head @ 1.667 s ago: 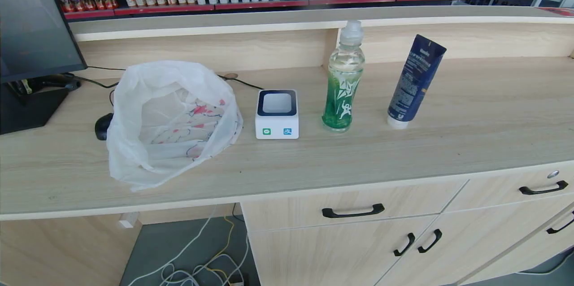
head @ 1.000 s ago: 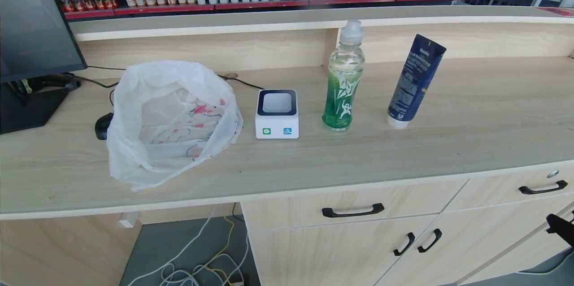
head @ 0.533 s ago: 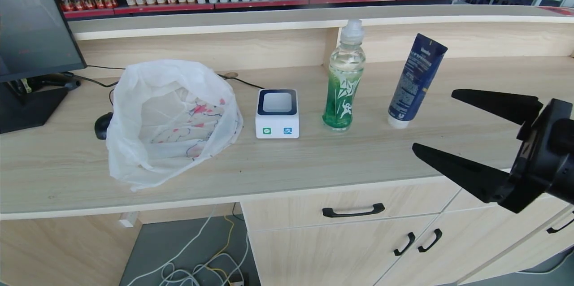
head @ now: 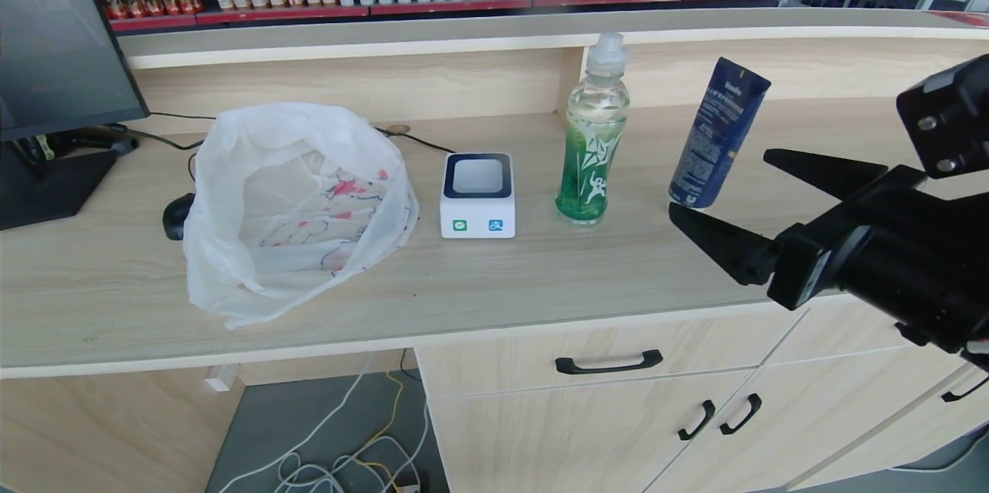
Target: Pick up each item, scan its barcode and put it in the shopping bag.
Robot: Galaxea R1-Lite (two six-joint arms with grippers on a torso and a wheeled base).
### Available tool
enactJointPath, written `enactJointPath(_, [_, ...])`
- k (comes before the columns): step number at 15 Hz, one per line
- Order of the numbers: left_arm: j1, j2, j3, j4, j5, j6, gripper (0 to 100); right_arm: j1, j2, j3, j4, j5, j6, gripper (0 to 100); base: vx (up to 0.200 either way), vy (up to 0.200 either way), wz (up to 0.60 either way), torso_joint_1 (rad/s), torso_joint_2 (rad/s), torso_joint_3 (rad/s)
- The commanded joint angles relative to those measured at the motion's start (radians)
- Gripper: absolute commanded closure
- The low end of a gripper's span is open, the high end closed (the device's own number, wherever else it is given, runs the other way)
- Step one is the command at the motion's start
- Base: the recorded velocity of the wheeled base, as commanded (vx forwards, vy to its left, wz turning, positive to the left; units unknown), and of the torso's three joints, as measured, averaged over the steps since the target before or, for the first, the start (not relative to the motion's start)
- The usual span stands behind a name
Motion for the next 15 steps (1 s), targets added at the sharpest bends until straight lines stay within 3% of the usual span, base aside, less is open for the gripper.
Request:
enactJointPath(1, [0.0, 0.0, 0.0, 0.0, 0.0, 0.0, 0, 0.003, 0.059, -0.008, -0.063, -0.042, 0.009, 0, 0.0, 0.0, 0.0, 0.0, 0.0, 0.0])
enactJointPath(4, [0.0, 0.0, 0.0, 0.0, 0.0, 0.0, 0, 0.025, 0.154, -0.023, -0.208, -0.16, 0.055, 0, 0.0, 0.0, 0.0, 0.0, 0.0, 0.0])
enactJointPath(7, [0.0, 0.0, 0.0, 0.0, 0.0, 0.0, 0, 0.036, 0.214, -0.115, -0.213, -0.226, 0.055, 0, 0.0, 0.0, 0.0, 0.0, 0.0, 0.0])
enactJointPath(10, [-0.001, 0.0, 0.0, 0.0, 0.0, 0.0, 0, 0.037, 0.261, -0.169, -0.216, -0.229, 0.063, 0, 0.0, 0.0, 0.0, 0.0, 0.0, 0.0])
enactJointPath(13, [0.0, 0.0, 0.0, 0.0, 0.0, 0.0, 0, 0.037, 0.361, -0.333, -0.215, -0.235, 0.06, 0, 0.0, 0.0, 0.0, 0.0, 0.0, 0.0])
enactJointPath(15, [0.0, 0.0, 0.0, 0.0, 0.0, 0.0, 0, 0.037, 0.405, -0.357, -0.215, -0.284, 0.068, 0, 0.0, 0.0, 0.0, 0.0, 0.0, 0.0])
